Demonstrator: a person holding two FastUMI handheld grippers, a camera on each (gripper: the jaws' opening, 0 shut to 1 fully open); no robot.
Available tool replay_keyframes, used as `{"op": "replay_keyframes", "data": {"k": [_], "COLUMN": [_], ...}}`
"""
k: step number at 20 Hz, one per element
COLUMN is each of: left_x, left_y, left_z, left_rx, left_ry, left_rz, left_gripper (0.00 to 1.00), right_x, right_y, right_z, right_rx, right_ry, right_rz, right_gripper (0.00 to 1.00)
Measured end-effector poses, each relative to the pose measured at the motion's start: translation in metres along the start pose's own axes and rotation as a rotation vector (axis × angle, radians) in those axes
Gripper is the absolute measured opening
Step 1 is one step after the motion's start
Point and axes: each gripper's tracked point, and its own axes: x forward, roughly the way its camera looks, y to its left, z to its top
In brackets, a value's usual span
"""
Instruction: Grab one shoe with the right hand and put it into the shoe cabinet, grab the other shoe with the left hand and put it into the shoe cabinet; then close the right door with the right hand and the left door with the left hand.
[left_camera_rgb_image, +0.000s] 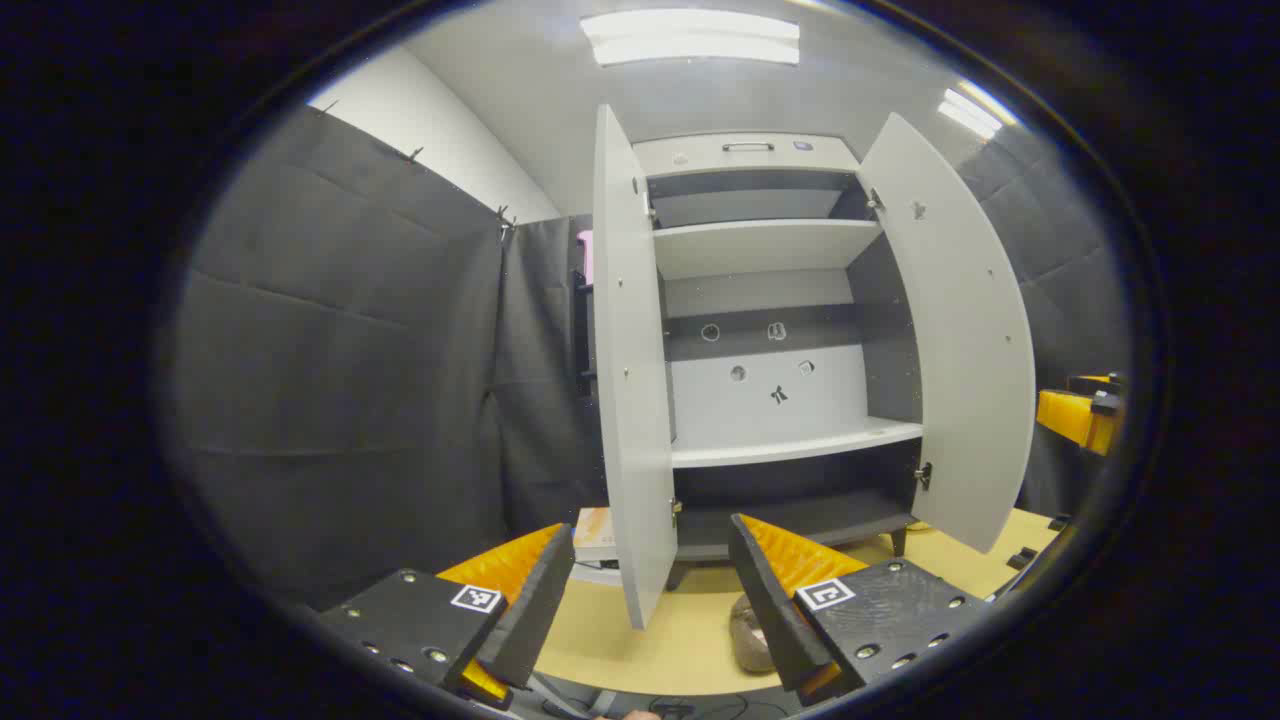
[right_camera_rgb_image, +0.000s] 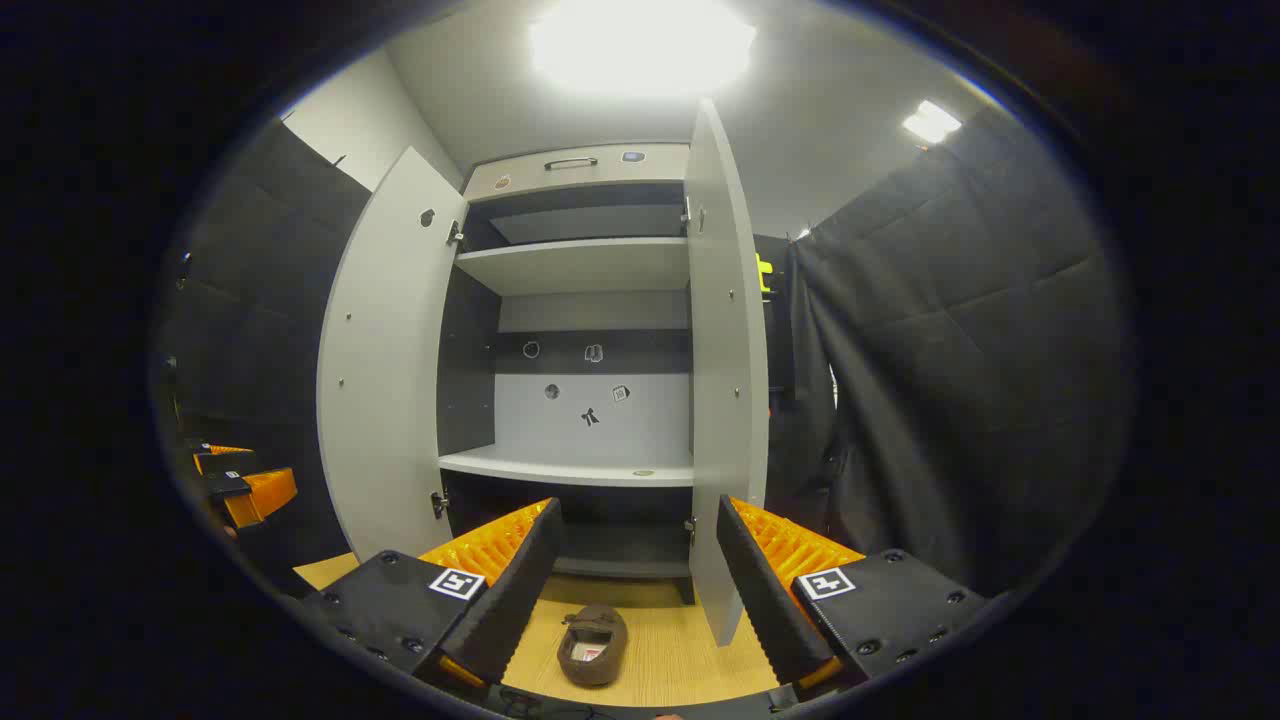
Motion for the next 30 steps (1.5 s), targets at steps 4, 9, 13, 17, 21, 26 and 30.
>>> {"op": "replay_keyframes", "data": {"k": [4, 9, 13, 17, 21, 26, 30], "left_x": [-0.004, -0.008, -0.009, -0.010, -0.009, -0.007, 0.004], "left_y": [0.001, -0.001, -0.002, -0.002, -0.001, 0.003, 0.013], "left_z": [0.005, 0.008, 0.009, 0.009, 0.008, 0.001, -0.003], "left_rx": [0.022, 0.028, 0.034, 0.041, 0.037, 0.036, 0.030], "left_ry": [-0.013, -0.018, -0.017, -0.017, -0.020, -0.013, -0.017], "left_rz": [-0.001, -0.018, -0.022, -0.025, -0.019, -0.008, -0.014], "left_gripper": [0.97, 0.90, 0.90, 0.97, 0.90, 0.90, 0.97], "right_x": [-0.006, -0.013, -0.015, -0.015, -0.009, 0.010, 0.033], "right_y": [-0.002, -0.006, -0.007, -0.006, 0.000, 0.026, 0.048], "right_z": [0.004, 0.005, 0.005, 0.004, -0.002, -0.022, -0.046], "right_rx": [-0.009, -0.016, -0.023, -0.013, -0.016, -0.035, -0.031], "right_ry": [-0.005, -0.003, -0.002, 0.000, 0.014, 0.074, 0.136], "right_rz": [-0.001, -0.006, -0.004, 0.002, 0.019, 0.072, 0.094], "right_gripper": [0.98, 0.98, 0.98, 0.98, 0.98, 0.98, 0.98]}}
